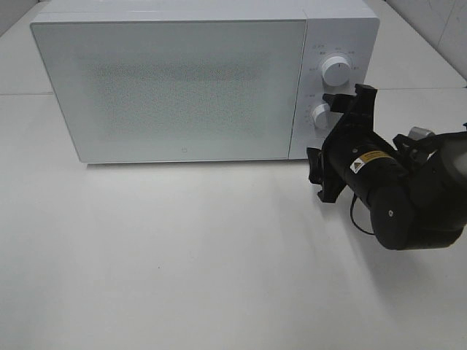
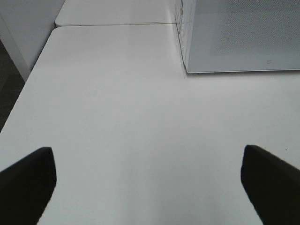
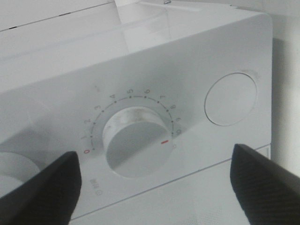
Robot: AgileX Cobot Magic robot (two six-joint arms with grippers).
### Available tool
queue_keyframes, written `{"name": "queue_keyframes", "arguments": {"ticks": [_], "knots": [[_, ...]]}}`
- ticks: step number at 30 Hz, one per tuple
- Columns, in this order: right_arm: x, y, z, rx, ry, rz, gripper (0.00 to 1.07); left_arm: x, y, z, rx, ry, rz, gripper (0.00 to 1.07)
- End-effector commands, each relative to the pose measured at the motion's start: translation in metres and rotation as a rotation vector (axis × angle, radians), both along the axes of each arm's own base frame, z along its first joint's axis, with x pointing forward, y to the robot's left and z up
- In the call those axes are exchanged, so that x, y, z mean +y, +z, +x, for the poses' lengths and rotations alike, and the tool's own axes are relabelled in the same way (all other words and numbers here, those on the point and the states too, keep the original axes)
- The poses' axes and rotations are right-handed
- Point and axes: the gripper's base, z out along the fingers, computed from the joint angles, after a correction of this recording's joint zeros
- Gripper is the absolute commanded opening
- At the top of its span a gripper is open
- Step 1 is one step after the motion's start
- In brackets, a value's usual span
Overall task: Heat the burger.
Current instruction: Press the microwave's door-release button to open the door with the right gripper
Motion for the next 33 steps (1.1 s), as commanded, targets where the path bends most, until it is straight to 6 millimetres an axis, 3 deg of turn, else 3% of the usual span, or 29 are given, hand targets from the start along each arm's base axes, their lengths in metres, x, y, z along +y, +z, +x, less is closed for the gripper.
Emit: {"name": "queue_keyframes", "arguments": {"ticks": [1,7,16,17,22,23,24,26,27,29,30,32,33], "knots": [[-0.006,0.008,-0.009,-0.014,0.001,0.007,0.76,0.0,0.0,-0.003,-0.018,0.001,-0.002,1.04],[-0.017,0.028,-0.027,-0.058,0.02,-0.074,0.76,0.0,0.0,-0.003,-0.018,0.001,-0.002,1.04],[-0.041,0.075,-0.07,-0.267,0.106,-0.509,0.76,0.0,0.0,-0.003,-0.018,0.001,-0.002,1.04],[-0.045,0.085,-0.078,-0.315,0.121,-0.618,0.76,0.0,0.0,-0.003,-0.018,0.001,-0.002,1.04],[-0.048,0.103,-0.089,-0.351,0.197,-0.836,0.76,0.0,0.0,-0.003,-0.018,0.001,-0.002,1.04],[-0.049,0.107,-0.095,-0.345,0.279,-0.988,0.76,0.0,0.0,-0.003,-0.018,0.001,-0.002,1.04],[-0.049,0.107,-0.095,-0.345,0.279,-0.988,0.76,0.0,0.0,-0.003,-0.018,0.001,-0.002,1.04],[-0.047,0.109,-0.102,-0.305,0.452,-1.202,0.76,0.0,0.0,-0.003,-0.018,0.001,-0.002,1.04],[-0.047,0.109,-0.102,-0.305,0.452,-1.202,0.76,0.0,0.0,-0.003,-0.018,0.001,-0.002,1.04],[-0.041,0.115,-0.108,-0.273,0.682,-1.364,0.76,0.0,0.0,-0.003,-0.018,0.001,-0.002,1.04],[-0.041,0.115,-0.108,-0.273,0.682,-1.364,0.76,0.0,0.0,-0.003,-0.018,0.001,-0.002,1.04],[-0.034,0.124,-0.113,-0.242,0.908,-1.439,0.76,0.0,0.0,-0.003,-0.018,0.001,-0.002,1.04],[-0.034,0.124,-0.113,-0.242,0.908,-1.439,0.76,0.0,0.0,-0.003,-0.018,0.001,-0.002,1.04]]}}
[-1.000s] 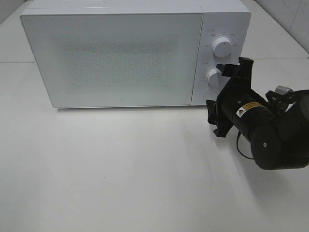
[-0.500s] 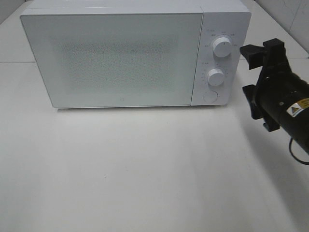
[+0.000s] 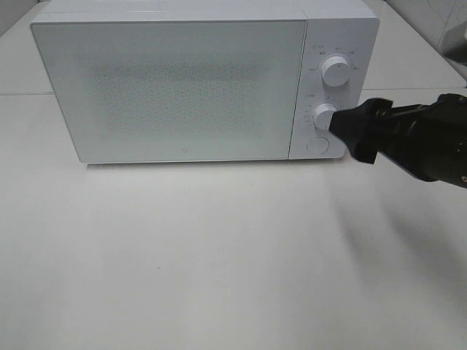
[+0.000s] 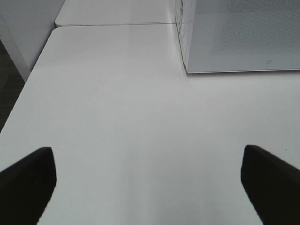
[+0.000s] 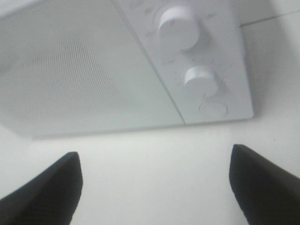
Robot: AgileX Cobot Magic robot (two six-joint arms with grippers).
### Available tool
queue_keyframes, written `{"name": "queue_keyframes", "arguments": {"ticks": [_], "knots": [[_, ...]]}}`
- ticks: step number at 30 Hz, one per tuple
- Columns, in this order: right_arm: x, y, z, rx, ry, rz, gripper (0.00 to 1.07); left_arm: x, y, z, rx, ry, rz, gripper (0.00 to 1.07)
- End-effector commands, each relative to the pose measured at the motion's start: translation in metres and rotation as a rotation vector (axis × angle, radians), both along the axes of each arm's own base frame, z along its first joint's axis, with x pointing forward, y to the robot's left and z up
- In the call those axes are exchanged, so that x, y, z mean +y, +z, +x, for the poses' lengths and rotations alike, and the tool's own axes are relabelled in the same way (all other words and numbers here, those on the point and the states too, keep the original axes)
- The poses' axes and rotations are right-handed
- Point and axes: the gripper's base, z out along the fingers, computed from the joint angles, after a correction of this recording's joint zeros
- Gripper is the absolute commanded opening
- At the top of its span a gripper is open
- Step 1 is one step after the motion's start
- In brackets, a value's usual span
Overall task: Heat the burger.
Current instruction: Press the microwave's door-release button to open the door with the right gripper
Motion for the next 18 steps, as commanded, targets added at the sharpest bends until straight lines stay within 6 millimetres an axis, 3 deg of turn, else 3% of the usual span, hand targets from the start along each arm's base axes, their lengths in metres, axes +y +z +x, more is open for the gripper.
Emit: {"name": "queue_keyframes", "arguments": {"ticks": [1,5,9,11,12,13,14,16,18], "knots": [[0.007,0.011,-0.005,0.113,0.186,-0.183,0.76,0.0,0.0,-0.003,-0.018,0.002,-0.003,1.04],[0.011,0.028,-0.003,0.182,0.281,-0.294,0.76,0.0,0.0,-0.003,-0.018,0.002,-0.003,1.04],[0.006,0.034,-0.001,0.263,0.223,-0.284,0.77,0.0,0.0,-0.003,-0.018,0.002,-0.003,1.04],[-0.013,0.037,0.005,0.356,0.124,-0.324,0.78,0.0,0.0,-0.003,-0.018,0.002,-0.003,1.04],[-0.013,0.037,0.005,0.356,0.124,-0.324,0.78,0.0,0.0,-0.003,-0.018,0.002,-0.003,1.04],[-0.031,0.04,0.009,0.409,0.054,-0.376,0.78,0.0,0.0,-0.003,-0.018,0.002,-0.003,1.04],[-0.031,0.04,0.009,0.409,0.054,-0.376,0.78,0.0,0.0,-0.003,-0.018,0.002,-0.003,1.04],[-0.061,0.046,0.014,0.483,-0.06,-0.442,0.78,0.0,0.0,-0.003,-0.018,0.002,-0.003,1.04],[-0.07,0.047,0.014,0.507,-0.096,-0.446,0.78,0.0,0.0,-0.003,-0.018,0.002,-0.003,1.04]]}}
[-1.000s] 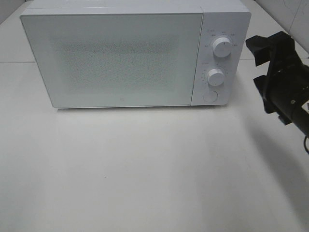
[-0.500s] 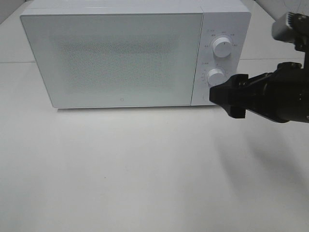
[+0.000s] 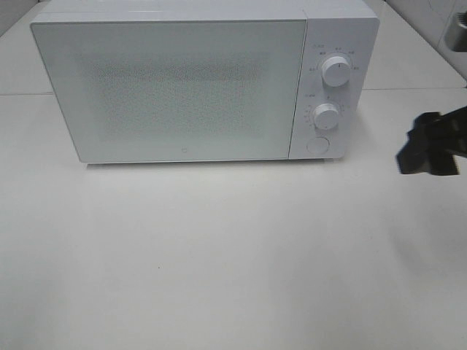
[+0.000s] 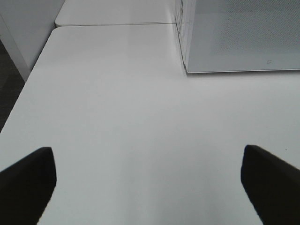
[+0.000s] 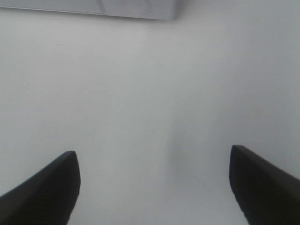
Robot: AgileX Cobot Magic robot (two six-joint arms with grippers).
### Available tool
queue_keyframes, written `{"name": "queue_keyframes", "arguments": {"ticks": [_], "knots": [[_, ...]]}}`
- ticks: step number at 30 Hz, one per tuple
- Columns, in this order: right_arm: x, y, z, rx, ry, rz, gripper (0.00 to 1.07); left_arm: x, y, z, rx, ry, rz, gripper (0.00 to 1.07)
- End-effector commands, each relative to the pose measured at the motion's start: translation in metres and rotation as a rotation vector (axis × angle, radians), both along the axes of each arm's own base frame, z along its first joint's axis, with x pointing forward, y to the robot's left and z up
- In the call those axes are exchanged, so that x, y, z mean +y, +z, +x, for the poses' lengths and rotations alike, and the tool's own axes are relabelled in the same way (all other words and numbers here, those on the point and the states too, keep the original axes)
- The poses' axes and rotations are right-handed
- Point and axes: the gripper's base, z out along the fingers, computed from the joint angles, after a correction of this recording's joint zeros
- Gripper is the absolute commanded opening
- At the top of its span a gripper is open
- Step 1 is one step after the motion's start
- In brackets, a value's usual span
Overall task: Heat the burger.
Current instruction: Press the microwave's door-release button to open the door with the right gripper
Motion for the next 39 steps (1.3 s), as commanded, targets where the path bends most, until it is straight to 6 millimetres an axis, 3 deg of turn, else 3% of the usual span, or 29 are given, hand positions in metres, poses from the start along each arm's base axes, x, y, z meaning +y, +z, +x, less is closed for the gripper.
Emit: {"name": "queue_keyframes", "arguments": {"ticks": [1,5,10,14,16,17,19,20,21,23,24,32,39], "knots": [[-0.037,0.005,-0.001,0.084,-0.146,-0.078,0.78,0.0,0.0,-0.003,-0.018,0.002,-0.003,1.04],[-0.051,0.004,-0.009,0.143,-0.195,-0.096,0.77,0.0,0.0,-0.003,-0.018,0.002,-0.003,1.04],[-0.072,0.019,-0.032,0.131,-0.286,-0.105,0.76,0.0,0.0,-0.003,-0.018,0.002,-0.003,1.04],[-0.071,0.025,-0.054,0.105,-0.287,-0.104,0.76,0.0,0.0,-0.003,-0.018,0.002,-0.003,1.04],[-0.068,0.02,-0.082,0.073,-0.291,-0.07,0.76,0.0,0.0,-0.003,-0.018,0.002,-0.003,1.04],[-0.068,0.02,-0.082,0.073,-0.291,-0.07,0.76,0.0,0.0,-0.003,-0.018,0.002,-0.003,1.04],[-0.064,0.017,-0.112,-0.008,-0.281,-0.028,0.76,0.0,0.0,-0.003,-0.018,0.002,-0.003,1.04],[-0.064,0.017,-0.112,-0.008,-0.281,-0.028,0.76,0.0,0.0,-0.003,-0.018,0.002,-0.003,1.04],[-0.062,0.019,-0.131,-0.084,-0.266,-0.01,0.76,0.0,0.0,-0.003,-0.018,0.002,-0.003,1.04],[-0.06,0.021,-0.139,-0.12,-0.255,-0.001,0.76,0.0,0.0,-0.003,-0.018,0.002,-0.003,1.04],[-0.059,0.022,-0.153,-0.181,-0.225,-0.007,0.76,0.0,0.0,-0.003,-0.018,0.002,-0.003,1.04],[-0.055,0.018,-0.193,-0.407,-0.195,0.027,0.76,0.0,0.0,-0.003,-0.018,0.002,-0.003,1.04],[-0.054,0.018,-0.213,-0.54,-0.192,0.036,0.76,0.0,0.0,-0.003,-0.018,0.002,-0.003,1.04]]}}
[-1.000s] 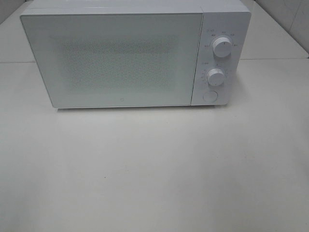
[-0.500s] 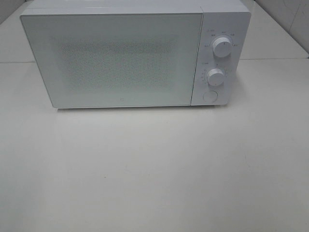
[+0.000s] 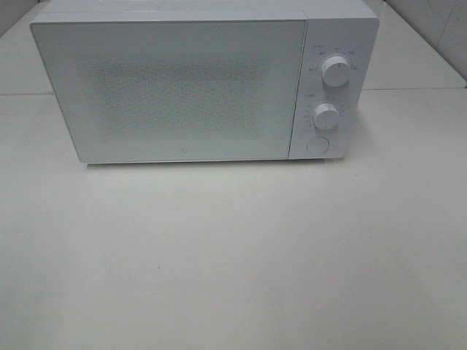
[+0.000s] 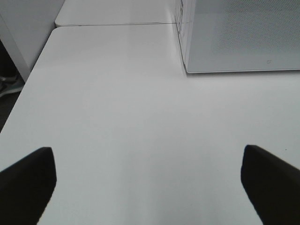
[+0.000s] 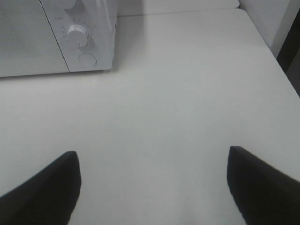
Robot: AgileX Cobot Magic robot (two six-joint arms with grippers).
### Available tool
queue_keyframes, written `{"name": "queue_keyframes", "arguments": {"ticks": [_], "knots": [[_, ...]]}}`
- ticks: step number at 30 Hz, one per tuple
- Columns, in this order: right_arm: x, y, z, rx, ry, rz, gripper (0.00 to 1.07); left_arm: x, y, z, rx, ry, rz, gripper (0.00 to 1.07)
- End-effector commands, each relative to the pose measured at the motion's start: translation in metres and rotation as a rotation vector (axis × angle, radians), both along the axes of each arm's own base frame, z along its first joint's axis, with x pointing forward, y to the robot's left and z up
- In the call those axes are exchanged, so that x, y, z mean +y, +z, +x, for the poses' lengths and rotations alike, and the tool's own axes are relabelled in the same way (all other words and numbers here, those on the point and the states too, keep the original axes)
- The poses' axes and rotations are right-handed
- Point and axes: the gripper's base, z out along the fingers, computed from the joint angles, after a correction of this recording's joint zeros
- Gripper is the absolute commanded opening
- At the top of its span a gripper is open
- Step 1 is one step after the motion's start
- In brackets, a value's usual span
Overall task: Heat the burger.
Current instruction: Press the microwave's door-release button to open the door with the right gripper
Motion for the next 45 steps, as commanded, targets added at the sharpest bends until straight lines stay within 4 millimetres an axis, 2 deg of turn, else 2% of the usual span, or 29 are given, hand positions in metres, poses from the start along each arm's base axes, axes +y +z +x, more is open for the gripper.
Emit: {"name": "queue_keyframes", "arguments": {"ticks": [1,45], "knots": [[0.0009,-0.0012,-0.0074,-0.053,0.003,-0.005,0.76,-0.0002,0.0,-0.0026,-0.018,0.002,-0.003,1.04],[0.0008,-0.0011,-0.0072,-0.053,0.003,-0.006,0.76,-0.0002,0.0,-0.0023,-0.016,0.001,-0.002,1.04]]}}
